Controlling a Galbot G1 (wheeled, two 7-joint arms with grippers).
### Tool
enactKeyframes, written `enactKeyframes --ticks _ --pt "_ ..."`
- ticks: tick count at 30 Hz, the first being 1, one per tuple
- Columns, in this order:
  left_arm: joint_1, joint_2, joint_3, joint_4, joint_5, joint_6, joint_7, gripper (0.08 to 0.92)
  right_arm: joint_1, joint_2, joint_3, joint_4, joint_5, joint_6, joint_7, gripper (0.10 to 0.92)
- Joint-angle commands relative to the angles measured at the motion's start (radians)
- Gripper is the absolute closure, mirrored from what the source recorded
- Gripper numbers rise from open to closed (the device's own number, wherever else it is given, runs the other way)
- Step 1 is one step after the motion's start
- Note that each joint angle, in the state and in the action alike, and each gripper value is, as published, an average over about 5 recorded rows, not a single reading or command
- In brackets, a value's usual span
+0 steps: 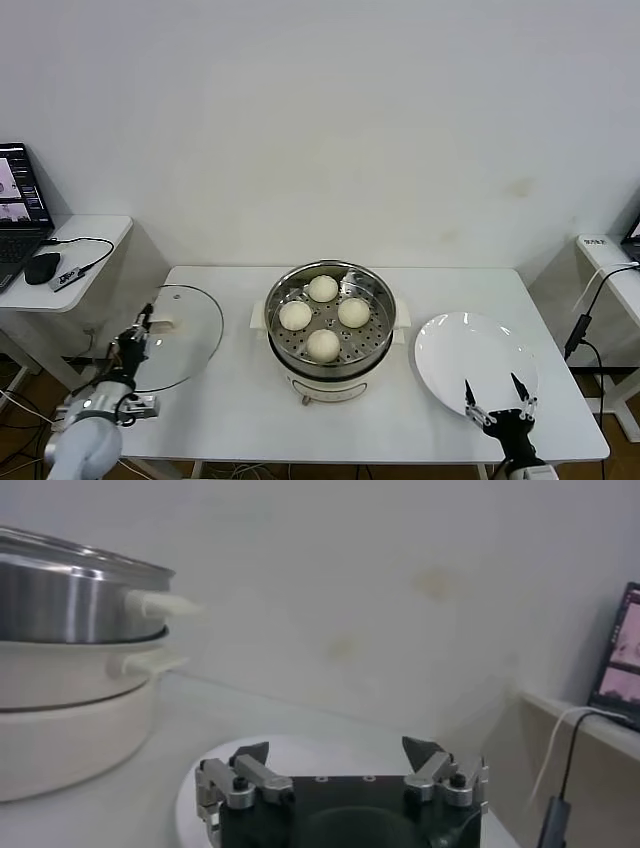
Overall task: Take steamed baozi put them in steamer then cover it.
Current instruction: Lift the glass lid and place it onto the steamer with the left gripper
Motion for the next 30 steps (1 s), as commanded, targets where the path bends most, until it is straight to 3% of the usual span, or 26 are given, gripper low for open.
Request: enactKeyframes --ticks 1,8,12,21,26,30 --pt "0.178 0.056 -0.045 -0.431 -0.117 0.148 0.127 0.859 0.020 -0.006 -0.022 -0.023 -0.022 0.006 0.002 0.203" --pt "0.072 0.127 0.174 -0.510 -0.133 0.338 0.204 0.859 0.040 0.003 -0.031 -0.041 -0.070 0.013 0.009 0.203" --pt "-0.023 0.118 0.324 -0.520 -0.112 0.426 0.244 0.859 0.048 0.008 -0.032 -0.055 -0.099 0.020 0.014 0.203" --pt "-0.172 -0.069 0.529 -0.429 0.096 0.532 0.314 0.859 0.067 0.008 -0.046 -0.093 -0.143 0.028 0.015 0.203" --pt "-0.219 -0.204 0.601 -0.371 0.211 0.531 0.342 0.859 0.072 0.016 -0.058 -0.105 -0.157 0.029 0.017 0.203" --pt "-0.253 -0.262 0.653 -0.326 0.259 0.526 0.360 0.859 0.073 0.021 -0.064 -0.112 -0.167 0.032 0.018 0.203"
